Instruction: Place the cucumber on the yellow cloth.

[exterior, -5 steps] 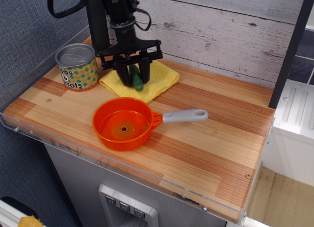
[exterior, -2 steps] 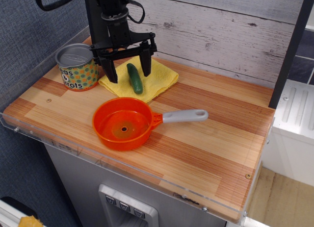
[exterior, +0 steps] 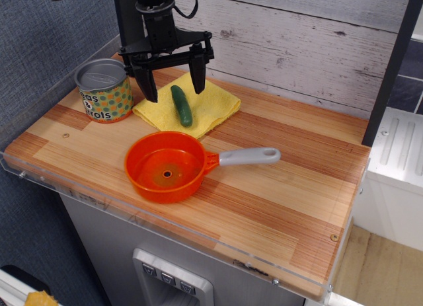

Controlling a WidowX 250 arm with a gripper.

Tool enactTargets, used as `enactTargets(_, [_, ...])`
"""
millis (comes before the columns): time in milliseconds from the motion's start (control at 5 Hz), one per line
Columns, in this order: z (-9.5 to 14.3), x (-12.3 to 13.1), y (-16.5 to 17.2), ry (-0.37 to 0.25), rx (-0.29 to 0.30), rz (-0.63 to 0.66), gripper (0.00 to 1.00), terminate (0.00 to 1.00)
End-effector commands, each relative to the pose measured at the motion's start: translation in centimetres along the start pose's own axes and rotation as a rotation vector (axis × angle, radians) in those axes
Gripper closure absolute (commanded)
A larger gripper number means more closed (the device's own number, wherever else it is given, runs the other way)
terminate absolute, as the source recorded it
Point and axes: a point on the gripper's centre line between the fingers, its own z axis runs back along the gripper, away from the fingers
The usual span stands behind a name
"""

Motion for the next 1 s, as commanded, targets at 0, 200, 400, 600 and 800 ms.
enactTargets(0, [3.3,-2.0,-3.9,-0.054,0.016,-0.157,0.00,0.00])
enactTargets(200, [3.7,-3.2,-5.5,-0.046,0.040,-0.251,0.00,0.00])
enactTargets(400, [4.7,-4.8,-5.6,-0.008,0.105,-0.360,0.00,0.00])
enactTargets(600, [6.0,-6.9,-4.2,-0.002,0.102,-0.340,0.00,0.00])
enactTargets(800, [7.2,-8.3,-3.3,-0.031,0.095,-0.332,0.00,0.00])
